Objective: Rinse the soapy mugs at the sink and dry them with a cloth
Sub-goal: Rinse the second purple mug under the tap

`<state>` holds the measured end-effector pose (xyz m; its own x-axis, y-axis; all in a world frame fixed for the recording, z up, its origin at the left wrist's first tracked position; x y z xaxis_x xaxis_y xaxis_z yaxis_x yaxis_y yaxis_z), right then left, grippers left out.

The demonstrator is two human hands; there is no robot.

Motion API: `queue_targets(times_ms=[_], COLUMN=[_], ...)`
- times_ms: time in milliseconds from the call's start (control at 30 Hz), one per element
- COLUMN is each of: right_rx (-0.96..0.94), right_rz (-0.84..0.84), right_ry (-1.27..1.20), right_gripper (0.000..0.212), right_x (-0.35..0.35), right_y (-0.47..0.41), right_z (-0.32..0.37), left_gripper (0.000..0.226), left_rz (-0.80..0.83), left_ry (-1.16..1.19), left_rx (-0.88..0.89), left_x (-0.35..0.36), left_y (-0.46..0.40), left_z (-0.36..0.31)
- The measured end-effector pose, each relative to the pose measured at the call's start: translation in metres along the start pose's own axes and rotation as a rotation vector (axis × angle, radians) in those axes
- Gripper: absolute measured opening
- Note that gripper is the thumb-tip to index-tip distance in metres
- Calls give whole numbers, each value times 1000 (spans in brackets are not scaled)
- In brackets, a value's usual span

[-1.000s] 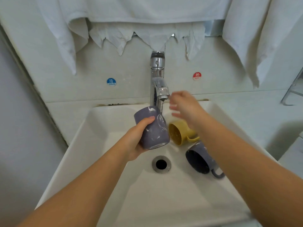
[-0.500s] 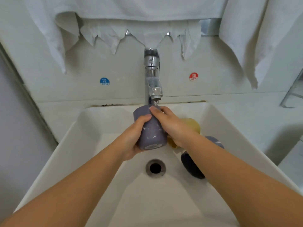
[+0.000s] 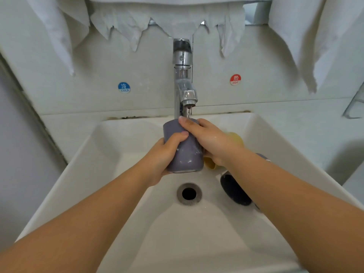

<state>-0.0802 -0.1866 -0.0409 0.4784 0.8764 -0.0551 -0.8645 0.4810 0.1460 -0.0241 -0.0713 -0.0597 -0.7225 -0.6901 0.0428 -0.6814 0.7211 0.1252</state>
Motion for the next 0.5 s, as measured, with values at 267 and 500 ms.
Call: queue_targets(times_ms=[267,500], right_rx=[18,49], right_rz=[91,34], right_ry=[10,57], right_gripper=[50,53], right_x=[-5,-6], right_y=[-1,-4], right_z=[-3,-2], left_gripper=[38,45], left_rz=[-3,-18], left_ry=[18,-20], left_rx=[-26,-37], left_x=[-2,-1], left_y=[1,2], left_z=[2,3])
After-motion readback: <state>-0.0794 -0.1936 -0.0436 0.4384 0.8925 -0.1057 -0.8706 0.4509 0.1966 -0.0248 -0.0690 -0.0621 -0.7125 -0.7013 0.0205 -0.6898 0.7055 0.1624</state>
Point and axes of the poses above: each hand's wrist, its own y-axis away from the middle knuckle, its own x-axis out of the palm, z = x × y, the point moved 2 cm from there along -y, towards the middle knuckle, and after that the axes turned 4 degrees about x, right-handed, at the moved point
